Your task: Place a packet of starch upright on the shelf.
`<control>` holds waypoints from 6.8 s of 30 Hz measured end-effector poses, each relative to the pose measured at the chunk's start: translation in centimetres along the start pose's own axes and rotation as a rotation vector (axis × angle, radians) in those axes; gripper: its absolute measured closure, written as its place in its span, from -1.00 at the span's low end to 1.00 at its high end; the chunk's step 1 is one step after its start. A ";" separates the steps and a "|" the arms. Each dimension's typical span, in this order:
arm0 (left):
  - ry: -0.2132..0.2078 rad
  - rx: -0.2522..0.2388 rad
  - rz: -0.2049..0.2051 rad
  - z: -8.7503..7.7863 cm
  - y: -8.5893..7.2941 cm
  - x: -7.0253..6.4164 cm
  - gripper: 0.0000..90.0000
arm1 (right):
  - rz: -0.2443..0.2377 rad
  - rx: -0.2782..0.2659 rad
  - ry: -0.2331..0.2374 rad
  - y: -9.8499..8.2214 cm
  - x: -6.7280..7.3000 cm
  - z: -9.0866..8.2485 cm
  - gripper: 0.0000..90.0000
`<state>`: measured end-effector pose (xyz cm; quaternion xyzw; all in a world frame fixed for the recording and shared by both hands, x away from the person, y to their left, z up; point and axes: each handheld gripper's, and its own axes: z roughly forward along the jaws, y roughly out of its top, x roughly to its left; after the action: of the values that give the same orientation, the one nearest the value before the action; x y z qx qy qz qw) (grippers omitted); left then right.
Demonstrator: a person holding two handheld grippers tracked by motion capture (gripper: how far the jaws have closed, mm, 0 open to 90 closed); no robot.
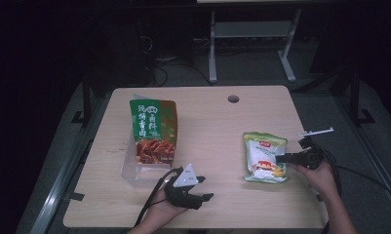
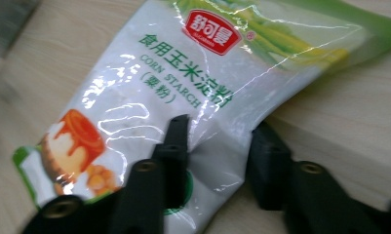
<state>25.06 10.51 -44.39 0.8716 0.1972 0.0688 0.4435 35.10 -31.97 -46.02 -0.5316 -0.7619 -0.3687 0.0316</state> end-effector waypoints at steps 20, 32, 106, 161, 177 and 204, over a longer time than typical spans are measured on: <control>-0.033 -0.018 -0.087 3.0 2.7 1.0 -0.33 | -0.169 -0.155 0.018 -1.5 4.6 -1.8 0.93; -0.106 -0.036 -0.205 6.5 4.4 3.3 -0.32 | -0.287 -0.216 0.025 -1.7 7.2 -2.4 0.93; 0.001 -0.053 -0.091 1.2 3.2 1.8 0.08 | -0.475 -0.194 0.145 1.5 14.1 1.0 0.93; -0.039 -0.024 -0.037 -2.6 -1.5 -1.5 -0.36 | -0.629 -0.245 0.276 11.7 27.2 1.0 0.96; -0.032 -0.014 -0.043 -3.7 -2.6 -1.8 -0.37 | -0.665 -0.215 0.433 13.7 33.2 7.4 0.96; -0.030 -0.001 -0.051 -4.5 -3.6 -1.9 -0.36 | -0.641 -0.108 0.496 10.8 33.4 16.5 0.94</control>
<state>20.97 15.02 -44.51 0.8670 0.2128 0.0445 0.4484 35.27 5.93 -37.62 -0.1631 -0.8378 -0.5163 0.0700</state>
